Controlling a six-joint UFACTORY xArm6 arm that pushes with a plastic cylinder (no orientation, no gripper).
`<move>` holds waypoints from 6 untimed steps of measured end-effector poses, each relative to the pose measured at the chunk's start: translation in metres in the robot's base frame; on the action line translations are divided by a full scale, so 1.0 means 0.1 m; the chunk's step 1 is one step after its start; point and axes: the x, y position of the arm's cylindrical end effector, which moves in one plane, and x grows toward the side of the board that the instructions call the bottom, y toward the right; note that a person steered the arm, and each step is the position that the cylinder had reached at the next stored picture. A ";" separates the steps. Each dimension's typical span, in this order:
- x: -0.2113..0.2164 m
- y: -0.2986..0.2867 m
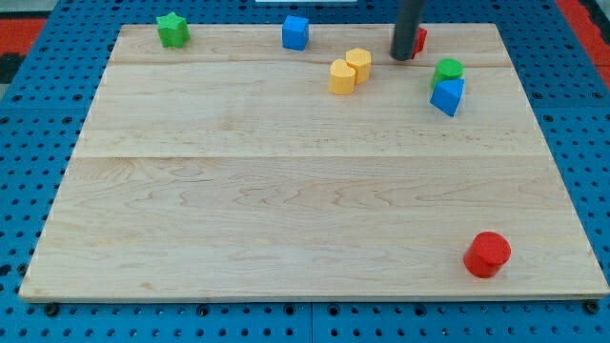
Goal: Slightly move the red star towards the top right of the board
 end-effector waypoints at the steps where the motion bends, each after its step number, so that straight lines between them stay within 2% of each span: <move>1: -0.05 -0.05; 3: -0.14 0.37; 6: -0.15 0.38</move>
